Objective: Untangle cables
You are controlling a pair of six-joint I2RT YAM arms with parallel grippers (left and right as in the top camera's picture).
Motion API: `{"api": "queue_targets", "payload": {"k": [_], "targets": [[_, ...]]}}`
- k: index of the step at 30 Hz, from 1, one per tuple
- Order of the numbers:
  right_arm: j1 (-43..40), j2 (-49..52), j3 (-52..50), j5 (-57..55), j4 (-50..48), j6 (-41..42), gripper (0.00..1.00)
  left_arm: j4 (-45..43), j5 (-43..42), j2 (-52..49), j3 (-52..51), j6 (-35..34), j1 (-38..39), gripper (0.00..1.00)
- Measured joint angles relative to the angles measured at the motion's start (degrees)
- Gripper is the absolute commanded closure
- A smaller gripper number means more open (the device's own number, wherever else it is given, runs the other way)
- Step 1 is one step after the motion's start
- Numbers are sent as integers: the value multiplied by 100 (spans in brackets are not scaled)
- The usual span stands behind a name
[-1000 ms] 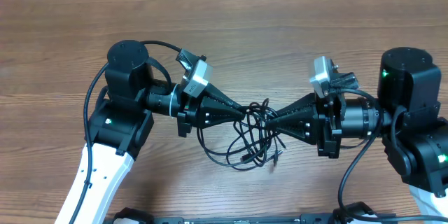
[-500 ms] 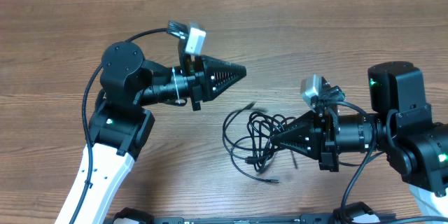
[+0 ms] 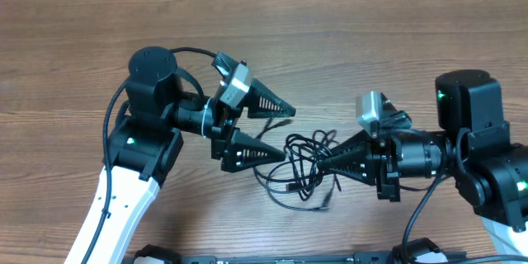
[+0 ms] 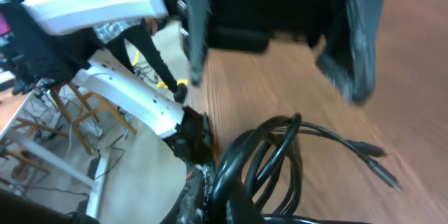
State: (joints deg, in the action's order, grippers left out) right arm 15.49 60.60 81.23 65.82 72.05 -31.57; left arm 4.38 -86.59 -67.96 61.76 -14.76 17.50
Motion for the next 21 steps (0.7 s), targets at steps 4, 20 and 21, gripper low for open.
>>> {"api": "queue_targets", "payload": {"k": [4, 20, 21], "targets": [[0, 0, 0, 302, -227, -66, 96, 35, -197, -160, 0, 313, 0, 37], [0, 0, 0, 619, -463, -42, 96, 35, -275, -177, 0, 446, 81, 96], [0, 0, 0, 612, -442, -31, 96, 33, -223, -177, 0, 409, 81, 96]]}}
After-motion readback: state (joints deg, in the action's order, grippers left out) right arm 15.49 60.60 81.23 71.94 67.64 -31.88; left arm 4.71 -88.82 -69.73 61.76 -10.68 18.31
